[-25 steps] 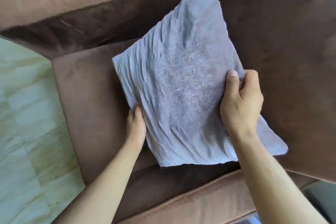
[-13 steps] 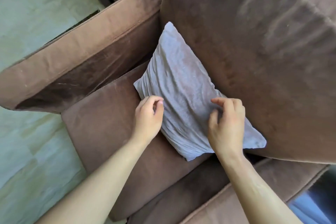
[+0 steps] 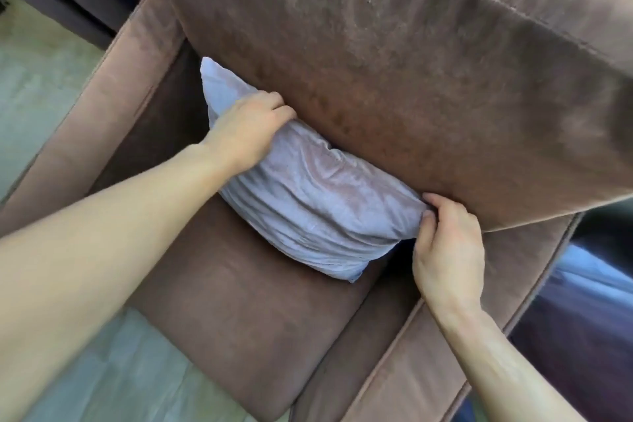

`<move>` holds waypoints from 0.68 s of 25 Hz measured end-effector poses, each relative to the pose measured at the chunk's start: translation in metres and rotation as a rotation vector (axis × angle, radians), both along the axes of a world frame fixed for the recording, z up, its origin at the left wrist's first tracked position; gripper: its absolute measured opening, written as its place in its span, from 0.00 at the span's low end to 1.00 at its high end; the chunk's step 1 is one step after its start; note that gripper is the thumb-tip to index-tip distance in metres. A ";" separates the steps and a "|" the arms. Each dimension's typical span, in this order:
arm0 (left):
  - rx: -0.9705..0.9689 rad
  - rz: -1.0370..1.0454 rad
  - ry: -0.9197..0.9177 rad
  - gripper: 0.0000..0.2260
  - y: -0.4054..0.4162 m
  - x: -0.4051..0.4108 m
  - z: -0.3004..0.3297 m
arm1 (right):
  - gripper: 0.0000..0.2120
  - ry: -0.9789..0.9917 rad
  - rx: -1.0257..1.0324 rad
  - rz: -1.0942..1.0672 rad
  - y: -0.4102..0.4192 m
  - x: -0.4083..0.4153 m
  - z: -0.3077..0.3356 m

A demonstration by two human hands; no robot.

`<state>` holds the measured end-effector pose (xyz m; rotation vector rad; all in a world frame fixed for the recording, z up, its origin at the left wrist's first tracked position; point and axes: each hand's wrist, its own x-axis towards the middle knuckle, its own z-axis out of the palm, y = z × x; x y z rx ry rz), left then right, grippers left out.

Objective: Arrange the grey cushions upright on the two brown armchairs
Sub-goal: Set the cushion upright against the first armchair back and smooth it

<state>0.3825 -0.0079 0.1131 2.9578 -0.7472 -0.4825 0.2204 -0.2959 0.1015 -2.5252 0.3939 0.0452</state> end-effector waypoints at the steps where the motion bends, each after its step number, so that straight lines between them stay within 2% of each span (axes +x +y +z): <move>1: 0.065 -0.019 -0.016 0.21 0.008 0.005 0.002 | 0.12 0.018 0.024 -0.051 -0.004 -0.004 0.000; 3: 0.166 -0.025 -0.025 0.19 0.023 0.015 0.007 | 0.10 0.068 0.084 -0.132 -0.010 -0.009 -0.001; 6: 0.215 0.011 -0.034 0.13 0.033 0.023 0.021 | 0.07 -0.015 0.187 -0.207 -0.013 -0.008 0.005; 10: 0.141 0.024 -0.237 0.09 0.042 0.020 0.030 | 0.06 -0.169 0.235 -0.215 -0.019 -0.007 0.012; 12: 0.137 0.014 -0.280 0.09 0.042 0.017 0.031 | 0.07 -0.190 0.247 -0.166 -0.018 -0.011 0.011; 14: 0.112 0.059 -0.305 0.12 0.038 0.013 0.030 | 0.10 -0.140 0.296 -0.158 -0.016 -0.018 0.005; 17: -0.109 -0.003 -0.302 0.14 0.007 -0.003 0.028 | 0.17 0.017 0.485 -0.316 -0.009 -0.028 -0.009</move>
